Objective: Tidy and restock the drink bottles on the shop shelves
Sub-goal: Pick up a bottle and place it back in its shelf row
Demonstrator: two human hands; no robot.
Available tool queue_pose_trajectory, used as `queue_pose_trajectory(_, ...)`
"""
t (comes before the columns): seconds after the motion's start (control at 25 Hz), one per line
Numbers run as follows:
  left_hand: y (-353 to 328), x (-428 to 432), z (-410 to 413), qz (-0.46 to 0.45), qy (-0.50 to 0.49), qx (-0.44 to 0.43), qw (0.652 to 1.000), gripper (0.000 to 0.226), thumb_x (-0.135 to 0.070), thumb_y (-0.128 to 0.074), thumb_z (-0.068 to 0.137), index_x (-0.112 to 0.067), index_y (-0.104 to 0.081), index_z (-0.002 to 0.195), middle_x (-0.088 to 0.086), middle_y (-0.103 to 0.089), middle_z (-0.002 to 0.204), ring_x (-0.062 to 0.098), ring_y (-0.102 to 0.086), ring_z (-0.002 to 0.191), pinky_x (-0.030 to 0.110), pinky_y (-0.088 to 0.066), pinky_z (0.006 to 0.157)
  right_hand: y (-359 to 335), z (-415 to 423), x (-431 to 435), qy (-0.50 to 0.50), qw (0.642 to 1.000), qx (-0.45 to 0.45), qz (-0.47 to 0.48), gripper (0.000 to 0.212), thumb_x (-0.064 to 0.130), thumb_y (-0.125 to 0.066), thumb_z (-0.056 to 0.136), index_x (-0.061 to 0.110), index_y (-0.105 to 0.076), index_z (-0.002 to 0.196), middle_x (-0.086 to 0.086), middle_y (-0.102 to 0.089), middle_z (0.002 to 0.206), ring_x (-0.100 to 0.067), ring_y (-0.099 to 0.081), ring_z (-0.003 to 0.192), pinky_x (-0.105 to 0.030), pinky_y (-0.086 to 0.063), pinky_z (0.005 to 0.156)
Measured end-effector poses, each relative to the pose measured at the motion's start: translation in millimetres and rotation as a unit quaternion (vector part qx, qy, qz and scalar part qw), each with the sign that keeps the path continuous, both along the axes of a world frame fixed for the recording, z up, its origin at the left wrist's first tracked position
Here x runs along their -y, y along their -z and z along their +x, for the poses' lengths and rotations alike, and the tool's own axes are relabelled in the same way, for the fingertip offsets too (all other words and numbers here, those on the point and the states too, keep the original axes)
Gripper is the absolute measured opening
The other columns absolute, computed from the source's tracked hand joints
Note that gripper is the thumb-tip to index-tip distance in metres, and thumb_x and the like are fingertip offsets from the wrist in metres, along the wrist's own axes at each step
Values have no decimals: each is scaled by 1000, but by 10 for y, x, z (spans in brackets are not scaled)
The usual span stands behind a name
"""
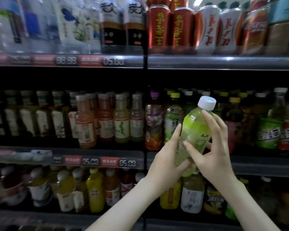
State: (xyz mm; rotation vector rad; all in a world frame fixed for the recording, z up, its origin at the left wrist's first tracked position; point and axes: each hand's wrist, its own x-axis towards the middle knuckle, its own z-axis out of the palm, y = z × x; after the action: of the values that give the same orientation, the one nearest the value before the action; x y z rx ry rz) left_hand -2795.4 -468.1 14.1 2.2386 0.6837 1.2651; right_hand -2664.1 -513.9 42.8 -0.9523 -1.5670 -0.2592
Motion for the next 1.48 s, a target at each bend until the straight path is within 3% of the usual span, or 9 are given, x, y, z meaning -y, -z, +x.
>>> queue_pose_trajectory(0.16, 137, -69, -733, 20, -61, -8, 998, 79, -35, -68, 83, -40, -21, 146, -13, -55, 132, -1, -53, 115, 24, -47, 95, 149, -734, -63, -105, 975, -153, -120, 103, -2, -79, 70, 42, -16, 139, 37, -36, 131, 2, -53, 116, -17, -52, 82)
queue_pose_trajectory(0.28, 276, -104, -987, 39, -70, 5, 997, 70, -39, -63, 83, -33, -30, 145, -11, -60, 125, -2, -57, 109, 18, -49, 91, 241, -927, -148, -135, 910, -270, -286, 67, 14, -80, 71, 32, -46, 127, 11, -65, 117, -8, -66, 102, -26, -55, 83)
queue_pose_trajectory(0.36, 308, -132, -1020, 25, -47, -7, 999, 71, -35, -65, 84, -37, -28, 144, -11, -60, 126, -2, -57, 110, 16, -47, 92, 294, -914, -174, -98, 894, -283, -334, 44, 21, -80, 73, 25, -60, 112, 2, -72, 105, -10, -69, 95, -33, -55, 86)
queue_pose_trajectory(0.48, 182, -264, -941, 19, 22, -38, 999, 67, -34, -66, 86, -39, -31, 143, -16, -56, 128, -5, -52, 115, 15, -43, 97, 286, -790, -113, -16, 905, -291, -310, 41, 24, -80, 74, 24, -62, 110, 6, -73, 97, -9, -69, 91, -33, -56, 83)
queue_pose_trajectory(0.6, 67, -421, -787, 87, -2, -37, 996, 51, -40, -59, 91, -26, -46, 138, -10, -54, 133, 1, -47, 123, 22, -40, 103, 293, -524, 30, 40, 905, -309, -290, 41, 27, -82, 71, 24, -62, 107, 8, -72, 96, -8, -68, 91, -32, -55, 80)
queue_pose_trajectory(0.88, 644, -290, -348, 99, -22, -63, 993, 37, -21, -58, 93, -20, -53, 130, -10, -58, 122, 2, -54, 111, 16, -46, 89, 566, 304, 571, 125, 887, -348, -275, 43, 25, -83, 70, 25, -60, 106, 8, -70, 99, -10, -66, 93, -30, -53, 78)
queue_pose_trajectory(1.12, 640, 93, 428, 111, -47, -104, 987, 39, -23, -56, 94, -23, -51, 132, -13, -56, 122, 2, -56, 108, 15, -47, 80, 524, 1178, 960, 135, 895, -342, -251, 45, 28, -85, 68, 29, -59, 105, 9, -70, 100, -7, -64, 95, -29, -51, 81)
queue_pose_trajectory(1.28, 509, 559, 1375, 130, -69, -81, 986, 41, -25, -58, 93, -24, -51, 133, -13, -58, 118, 2, -57, 105, 11, -46, 77, 378, 2006, 1353, 117, 910, -307, -254, 47, 27, -86, 66, 29, -60, 106, 12, -71, 95, -1, -65, 89, -19, -48, 70)
queue_pose_trajectory(1.48, 284, 994, 2496, 77, -83, -66, 991, 48, -29, -53, 95, -30, -39, 141, -17, -53, 119, -2, -53, 106, 11, -45, 79, 173, 3005, 1767, 98, 919, -278, -263, 42, 23, -85, 67, 30, -59, 99, 14, -71, 89, 4, -65, 80, -18, -47, 67)
